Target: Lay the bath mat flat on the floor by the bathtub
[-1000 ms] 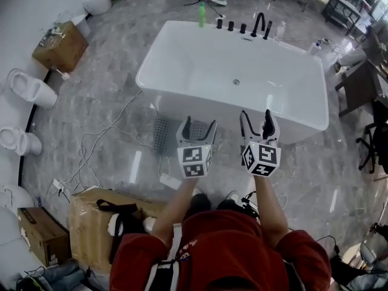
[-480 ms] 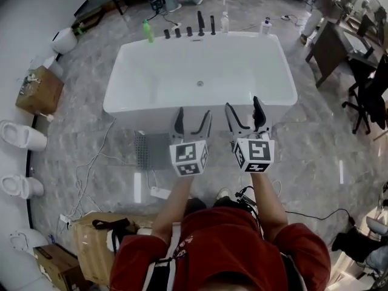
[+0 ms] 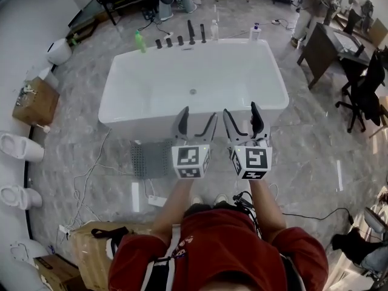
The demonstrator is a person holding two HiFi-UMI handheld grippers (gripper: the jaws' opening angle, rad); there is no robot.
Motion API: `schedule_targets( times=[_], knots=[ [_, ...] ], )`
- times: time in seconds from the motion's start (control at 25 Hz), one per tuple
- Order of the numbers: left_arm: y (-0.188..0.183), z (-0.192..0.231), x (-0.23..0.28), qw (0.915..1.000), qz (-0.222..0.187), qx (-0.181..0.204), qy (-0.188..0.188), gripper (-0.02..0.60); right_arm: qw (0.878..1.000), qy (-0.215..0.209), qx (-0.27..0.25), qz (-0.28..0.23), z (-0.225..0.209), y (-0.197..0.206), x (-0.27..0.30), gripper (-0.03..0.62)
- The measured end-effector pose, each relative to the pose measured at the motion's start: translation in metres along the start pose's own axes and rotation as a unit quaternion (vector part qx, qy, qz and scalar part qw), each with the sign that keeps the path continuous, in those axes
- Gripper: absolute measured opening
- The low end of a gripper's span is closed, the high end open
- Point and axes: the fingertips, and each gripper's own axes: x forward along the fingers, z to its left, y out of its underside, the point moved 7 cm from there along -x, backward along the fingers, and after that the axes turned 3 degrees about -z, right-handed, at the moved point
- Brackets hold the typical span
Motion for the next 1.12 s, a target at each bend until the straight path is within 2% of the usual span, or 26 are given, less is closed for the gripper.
schedule_targets(
  times=[0.4, 0.6, 0.92, 1.04, 1.12],
  knots=[
    [-0.011, 0.021, -0.009, 0.9998, -0.01, 0.004, 0.018, 0.345, 1.0, 0.011, 0.005, -0.011, 0.022, -0.011, 0.01, 0.339],
    [-0.013, 0.026, -0.009, 0.9991, -0.002, 0.003, 0.043, 0.342, 1.0, 0.013, 0.016, -0.023, 0.029, -0.015, 0.013, 0.324],
    [-0.015, 0.033, -0.013, 0.9983, -0.014, 0.001, 0.057, 0.243, 0.999, 0.015, 0.006, -0.035, 0.041, -0.017, 0.013, 0.266],
    [-0.017, 0.035, -0.015, 0.9981, -0.022, -0.002, 0.057, 0.177, 0.999, 0.025, 0.007, -0.041, 0.039, -0.017, 0.012, 0.199],
    [-0.019, 0.036, -0.017, 0.9979, -0.03, -0.008, 0.056, 0.108, 0.998, 0.036, 0.016, -0.047, 0.039, -0.018, 0.01, 0.133]
  ],
)
